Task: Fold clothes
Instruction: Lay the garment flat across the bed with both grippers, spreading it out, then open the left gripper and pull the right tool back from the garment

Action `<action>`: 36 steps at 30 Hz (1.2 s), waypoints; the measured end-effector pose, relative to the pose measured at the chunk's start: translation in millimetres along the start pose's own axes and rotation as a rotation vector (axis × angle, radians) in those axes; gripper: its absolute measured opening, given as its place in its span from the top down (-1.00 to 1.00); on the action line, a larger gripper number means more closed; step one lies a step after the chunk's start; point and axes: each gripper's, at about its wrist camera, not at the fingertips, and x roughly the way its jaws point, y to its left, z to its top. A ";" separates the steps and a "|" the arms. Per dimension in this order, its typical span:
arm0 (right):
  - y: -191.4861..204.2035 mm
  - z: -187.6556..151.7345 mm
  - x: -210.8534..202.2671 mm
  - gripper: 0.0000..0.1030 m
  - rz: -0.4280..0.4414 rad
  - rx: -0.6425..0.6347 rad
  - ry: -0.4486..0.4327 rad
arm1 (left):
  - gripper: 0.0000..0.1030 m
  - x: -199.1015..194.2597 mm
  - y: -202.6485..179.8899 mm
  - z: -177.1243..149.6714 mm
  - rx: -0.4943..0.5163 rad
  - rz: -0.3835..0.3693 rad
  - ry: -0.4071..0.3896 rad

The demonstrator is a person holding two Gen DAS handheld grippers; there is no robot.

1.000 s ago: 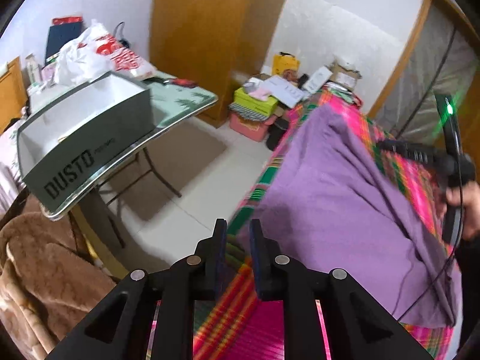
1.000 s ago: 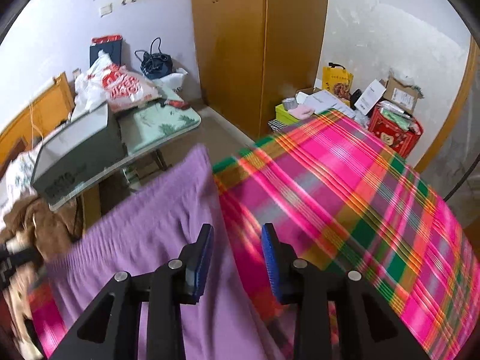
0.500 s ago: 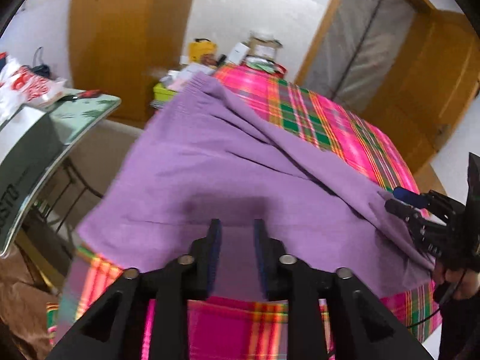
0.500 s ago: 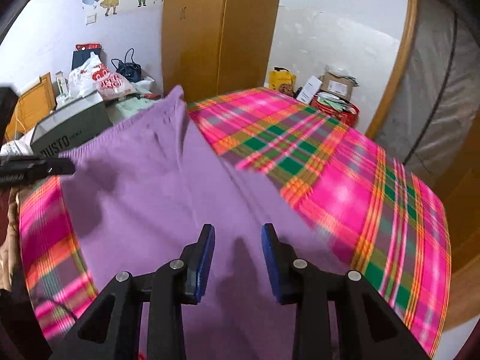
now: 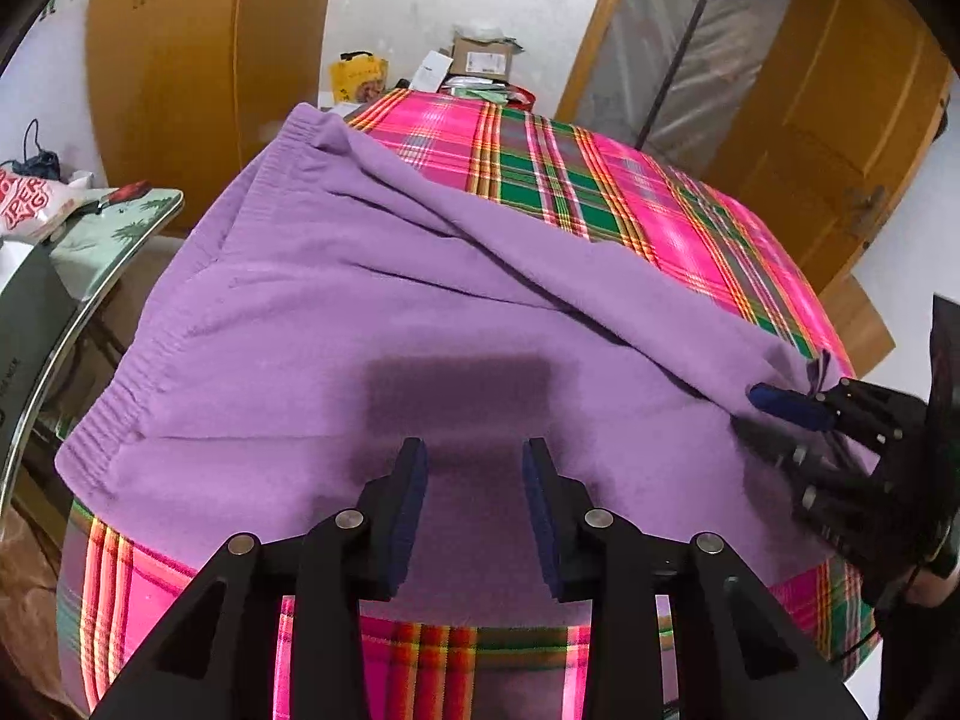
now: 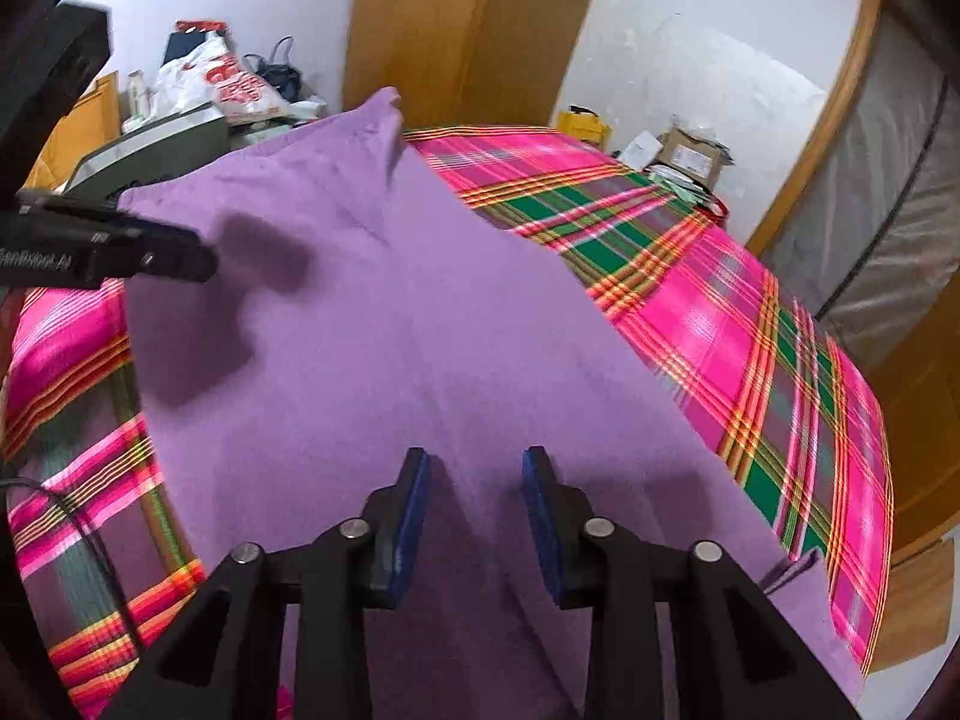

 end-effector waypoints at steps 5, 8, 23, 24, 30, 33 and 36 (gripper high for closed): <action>-15.9 2.6 -4.6 0.87 0.003 0.051 -0.032 | 0.33 5.5 0.4 3.4 0.016 0.001 0.004; -22.0 5.1 -5.7 0.94 -0.006 0.063 -0.050 | 0.33 11.5 1.9 3.9 0.014 0.005 0.012; -110.2 70.3 23.3 0.95 -0.160 0.092 -0.070 | 0.33 21.6 2.2 -0.7 0.026 0.000 0.014; -117.2 75.6 28.2 0.95 -0.168 0.095 -0.066 | 0.33 22.1 2.1 -1.6 0.027 0.000 0.013; -142.4 102.2 67.5 0.95 -0.215 0.078 -0.020 | 0.29 24.8 0.8 -2.5 0.039 -0.002 0.009; -148.3 110.7 91.4 0.95 -0.232 0.061 0.015 | 0.23 26.5 -0.8 -0.6 0.049 -0.005 0.009; -157.0 112.8 120.9 0.95 -0.229 0.071 0.080 | 0.21 27.8 -0.7 -0.3 0.052 -0.005 0.010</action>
